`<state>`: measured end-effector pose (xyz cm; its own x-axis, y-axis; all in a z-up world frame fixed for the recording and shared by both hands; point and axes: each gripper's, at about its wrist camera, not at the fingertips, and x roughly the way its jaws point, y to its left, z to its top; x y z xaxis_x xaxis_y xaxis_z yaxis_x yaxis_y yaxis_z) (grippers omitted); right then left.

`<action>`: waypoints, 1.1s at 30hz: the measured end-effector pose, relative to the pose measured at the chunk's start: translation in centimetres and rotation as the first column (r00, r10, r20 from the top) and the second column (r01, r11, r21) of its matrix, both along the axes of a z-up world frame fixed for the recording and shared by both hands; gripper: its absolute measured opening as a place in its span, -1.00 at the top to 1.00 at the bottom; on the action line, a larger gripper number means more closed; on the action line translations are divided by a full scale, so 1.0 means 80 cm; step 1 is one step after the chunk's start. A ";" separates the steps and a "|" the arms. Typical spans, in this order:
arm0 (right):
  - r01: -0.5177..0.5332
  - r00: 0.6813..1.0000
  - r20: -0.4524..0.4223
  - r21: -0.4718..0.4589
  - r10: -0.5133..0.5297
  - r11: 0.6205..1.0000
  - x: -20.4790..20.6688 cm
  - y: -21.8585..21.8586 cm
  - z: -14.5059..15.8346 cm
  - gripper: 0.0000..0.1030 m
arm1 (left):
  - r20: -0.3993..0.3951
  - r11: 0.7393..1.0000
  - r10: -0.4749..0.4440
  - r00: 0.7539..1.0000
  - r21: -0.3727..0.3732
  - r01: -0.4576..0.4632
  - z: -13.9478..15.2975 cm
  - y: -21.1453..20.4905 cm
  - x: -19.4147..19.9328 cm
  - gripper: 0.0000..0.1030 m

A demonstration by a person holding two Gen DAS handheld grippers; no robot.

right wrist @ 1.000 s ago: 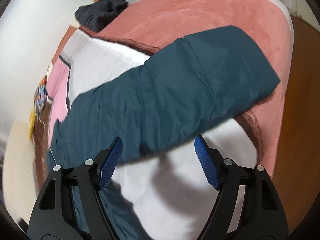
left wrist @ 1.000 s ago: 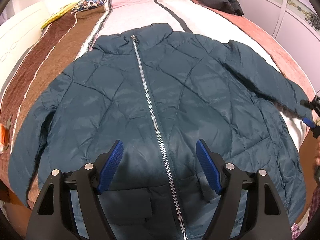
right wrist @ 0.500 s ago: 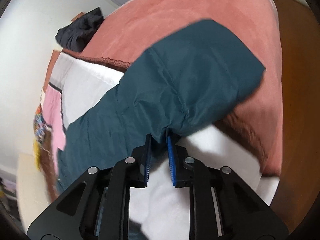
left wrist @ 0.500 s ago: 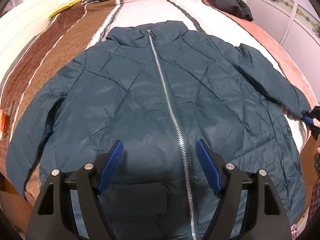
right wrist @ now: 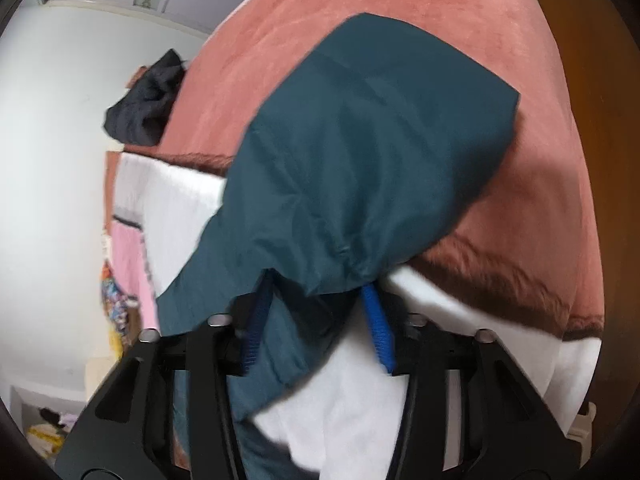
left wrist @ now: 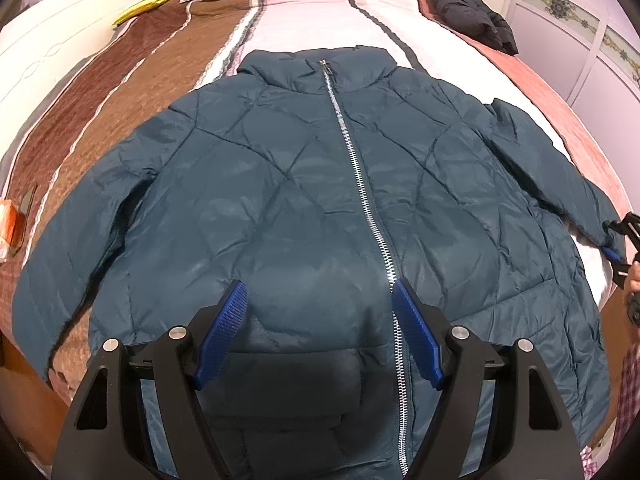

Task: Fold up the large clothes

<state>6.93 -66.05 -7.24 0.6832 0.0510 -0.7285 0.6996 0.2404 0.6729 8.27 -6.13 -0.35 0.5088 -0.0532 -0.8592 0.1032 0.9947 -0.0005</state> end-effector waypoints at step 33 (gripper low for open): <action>-0.789 0.358 -0.216 -0.590 0.909 0.170 0.118 0.537 0.131 0.18 | 0.079 0.967 0.232 0.970 -0.123 -0.221 0.006 0.171 -0.043 -0.42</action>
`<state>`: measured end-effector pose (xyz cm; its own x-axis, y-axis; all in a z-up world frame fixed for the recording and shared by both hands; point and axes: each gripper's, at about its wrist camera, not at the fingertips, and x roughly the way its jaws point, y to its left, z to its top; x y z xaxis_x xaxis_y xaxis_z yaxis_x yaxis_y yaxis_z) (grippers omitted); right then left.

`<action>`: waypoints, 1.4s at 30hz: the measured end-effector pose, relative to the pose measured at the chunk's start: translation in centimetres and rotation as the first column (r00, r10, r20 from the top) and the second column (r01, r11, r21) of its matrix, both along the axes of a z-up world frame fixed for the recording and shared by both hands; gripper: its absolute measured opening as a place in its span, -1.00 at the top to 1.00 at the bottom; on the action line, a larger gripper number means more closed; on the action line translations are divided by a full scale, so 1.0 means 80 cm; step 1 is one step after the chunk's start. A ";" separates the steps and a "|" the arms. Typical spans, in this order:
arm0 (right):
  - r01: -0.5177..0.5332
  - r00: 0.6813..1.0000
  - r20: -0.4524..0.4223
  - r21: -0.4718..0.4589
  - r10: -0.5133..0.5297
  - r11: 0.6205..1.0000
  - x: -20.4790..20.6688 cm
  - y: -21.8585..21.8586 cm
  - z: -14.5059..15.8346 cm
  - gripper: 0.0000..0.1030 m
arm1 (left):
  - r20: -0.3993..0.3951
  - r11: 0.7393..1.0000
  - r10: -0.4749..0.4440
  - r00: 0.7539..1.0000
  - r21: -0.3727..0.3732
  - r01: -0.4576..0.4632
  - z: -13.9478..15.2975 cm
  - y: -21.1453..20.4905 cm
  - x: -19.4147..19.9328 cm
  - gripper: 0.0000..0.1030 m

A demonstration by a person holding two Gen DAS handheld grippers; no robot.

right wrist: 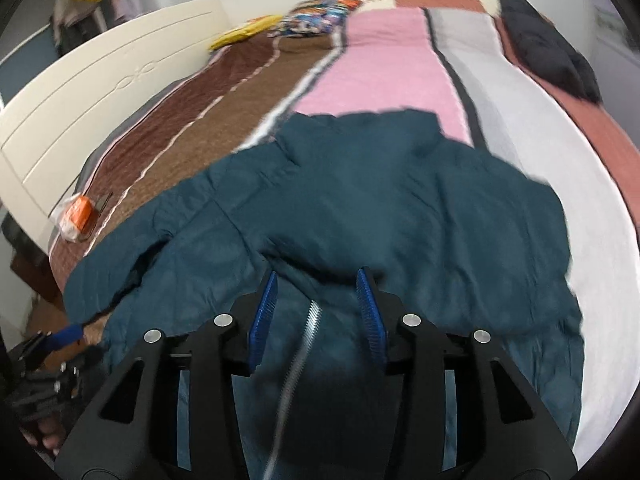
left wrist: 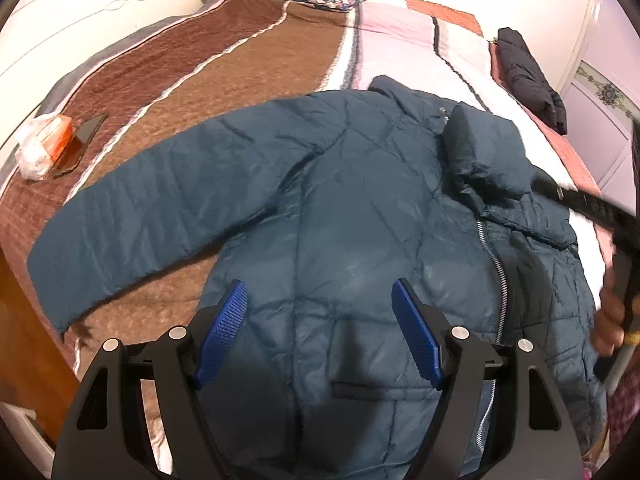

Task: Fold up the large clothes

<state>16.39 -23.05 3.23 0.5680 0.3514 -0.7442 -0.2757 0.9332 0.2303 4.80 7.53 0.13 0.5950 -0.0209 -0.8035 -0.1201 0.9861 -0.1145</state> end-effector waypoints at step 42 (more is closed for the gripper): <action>0.163 0.982 -0.112 0.075 -0.154 0.984 -0.108 -0.114 -0.054 0.17 | 0.082 0.961 -0.101 0.991 0.267 0.076 0.036 -0.106 0.220 1.00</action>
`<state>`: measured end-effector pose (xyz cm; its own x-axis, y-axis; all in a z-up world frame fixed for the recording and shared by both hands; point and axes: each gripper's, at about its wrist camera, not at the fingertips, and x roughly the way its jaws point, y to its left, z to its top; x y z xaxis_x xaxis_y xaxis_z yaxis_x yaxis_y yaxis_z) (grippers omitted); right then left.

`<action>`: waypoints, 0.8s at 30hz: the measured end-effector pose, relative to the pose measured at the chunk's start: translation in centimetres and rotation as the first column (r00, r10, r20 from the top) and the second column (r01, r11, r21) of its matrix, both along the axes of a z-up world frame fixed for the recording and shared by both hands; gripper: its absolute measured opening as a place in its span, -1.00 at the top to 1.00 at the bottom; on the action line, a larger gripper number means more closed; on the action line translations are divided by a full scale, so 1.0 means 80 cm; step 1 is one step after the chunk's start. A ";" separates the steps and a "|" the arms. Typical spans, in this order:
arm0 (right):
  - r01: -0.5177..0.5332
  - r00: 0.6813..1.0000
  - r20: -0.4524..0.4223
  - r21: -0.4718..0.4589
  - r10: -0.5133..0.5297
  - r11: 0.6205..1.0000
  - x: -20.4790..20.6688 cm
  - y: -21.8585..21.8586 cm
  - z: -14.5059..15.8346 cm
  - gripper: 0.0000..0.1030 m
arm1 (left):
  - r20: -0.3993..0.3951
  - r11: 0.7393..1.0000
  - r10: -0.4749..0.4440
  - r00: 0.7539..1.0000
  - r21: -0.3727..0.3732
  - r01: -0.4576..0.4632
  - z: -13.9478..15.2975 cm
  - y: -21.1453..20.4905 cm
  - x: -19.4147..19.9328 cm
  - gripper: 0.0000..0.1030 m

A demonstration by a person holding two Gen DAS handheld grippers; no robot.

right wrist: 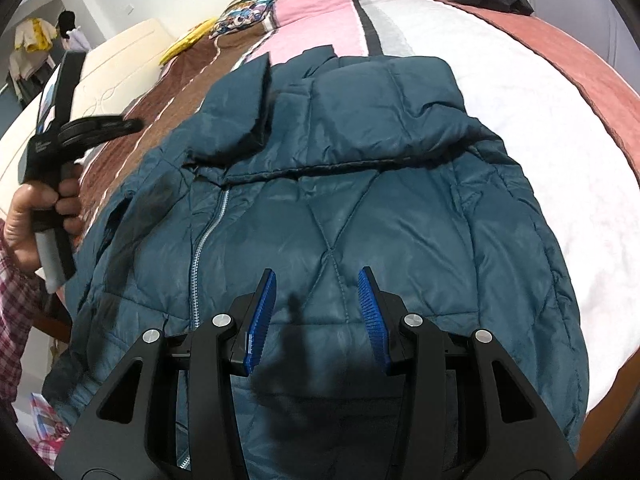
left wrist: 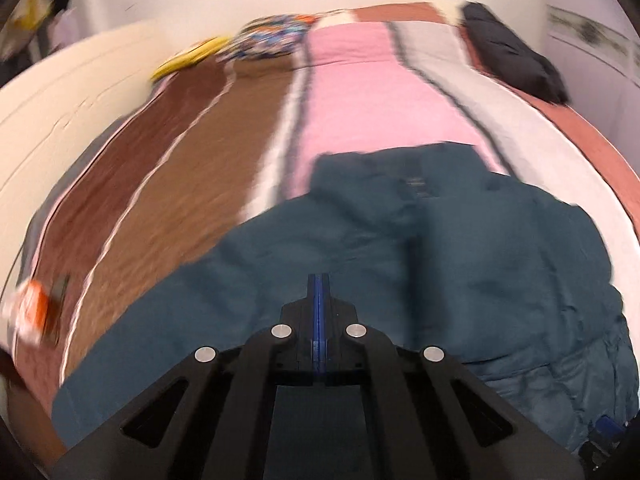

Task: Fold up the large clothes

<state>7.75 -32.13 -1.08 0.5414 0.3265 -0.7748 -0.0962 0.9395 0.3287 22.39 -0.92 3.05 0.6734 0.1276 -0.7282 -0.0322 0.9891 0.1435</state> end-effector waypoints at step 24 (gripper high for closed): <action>-0.044 0.998 -0.053 0.027 0.046 0.999 0.007 0.011 -0.027 0.15 | -0.071 0.845 -0.445 0.893 0.296 0.445 -0.081 -0.211 -0.020 -0.29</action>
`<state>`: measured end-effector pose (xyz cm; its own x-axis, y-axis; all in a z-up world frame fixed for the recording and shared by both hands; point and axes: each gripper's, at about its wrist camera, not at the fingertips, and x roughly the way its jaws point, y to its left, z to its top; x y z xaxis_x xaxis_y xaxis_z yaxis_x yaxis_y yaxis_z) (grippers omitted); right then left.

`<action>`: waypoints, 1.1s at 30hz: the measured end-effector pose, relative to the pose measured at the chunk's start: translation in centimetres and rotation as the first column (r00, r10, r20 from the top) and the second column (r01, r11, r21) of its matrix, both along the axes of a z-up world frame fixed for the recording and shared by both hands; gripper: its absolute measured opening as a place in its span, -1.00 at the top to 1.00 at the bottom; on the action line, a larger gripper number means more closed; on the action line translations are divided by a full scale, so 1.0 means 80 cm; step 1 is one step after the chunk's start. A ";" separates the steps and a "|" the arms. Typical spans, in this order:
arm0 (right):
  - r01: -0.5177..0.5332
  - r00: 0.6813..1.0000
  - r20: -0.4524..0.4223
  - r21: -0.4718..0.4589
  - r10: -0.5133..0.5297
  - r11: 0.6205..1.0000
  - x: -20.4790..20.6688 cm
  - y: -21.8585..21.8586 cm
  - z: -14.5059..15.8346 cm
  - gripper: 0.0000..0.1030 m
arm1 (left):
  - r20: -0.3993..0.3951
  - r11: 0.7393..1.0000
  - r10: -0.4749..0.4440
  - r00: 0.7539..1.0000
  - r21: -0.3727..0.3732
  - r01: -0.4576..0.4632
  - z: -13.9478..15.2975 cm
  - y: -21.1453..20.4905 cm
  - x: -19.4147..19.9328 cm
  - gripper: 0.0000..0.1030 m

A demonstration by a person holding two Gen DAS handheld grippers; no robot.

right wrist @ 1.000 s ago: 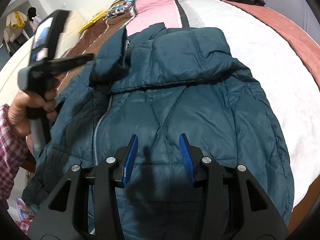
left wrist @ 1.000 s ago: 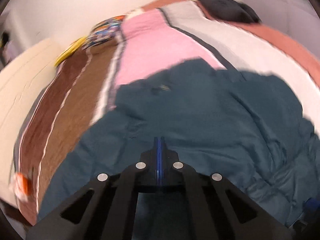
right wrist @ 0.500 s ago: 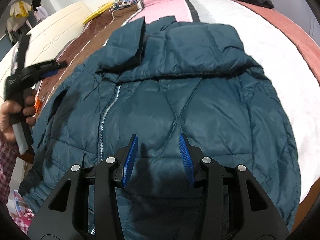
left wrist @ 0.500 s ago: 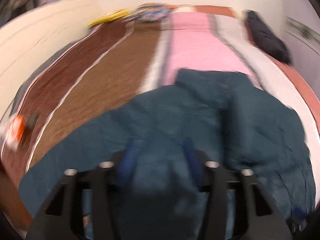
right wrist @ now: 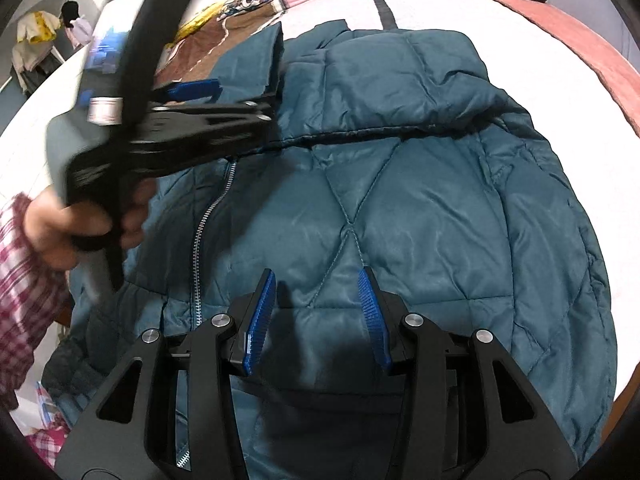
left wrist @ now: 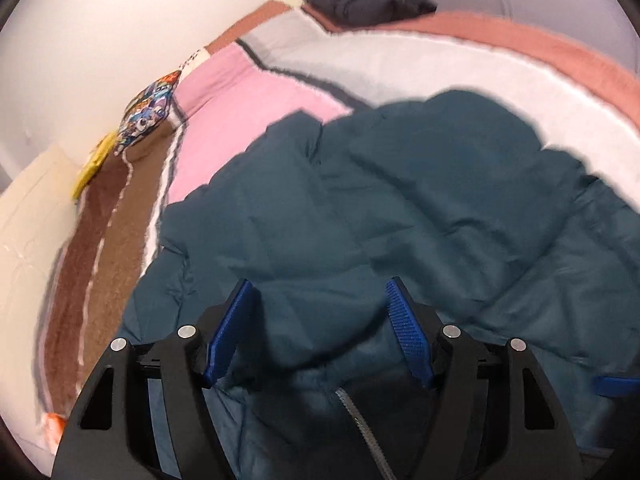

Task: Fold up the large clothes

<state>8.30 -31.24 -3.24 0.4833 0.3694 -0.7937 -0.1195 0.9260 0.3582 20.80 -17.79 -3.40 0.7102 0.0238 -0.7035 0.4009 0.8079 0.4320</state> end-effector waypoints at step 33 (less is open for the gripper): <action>-0.013 1.000 -0.002 -0.051 0.013 0.999 0.001 0.018 0.000 0.05 | -0.058 0.789 0.514 0.856 -0.359 -0.498 0.063 0.260 -0.007 0.12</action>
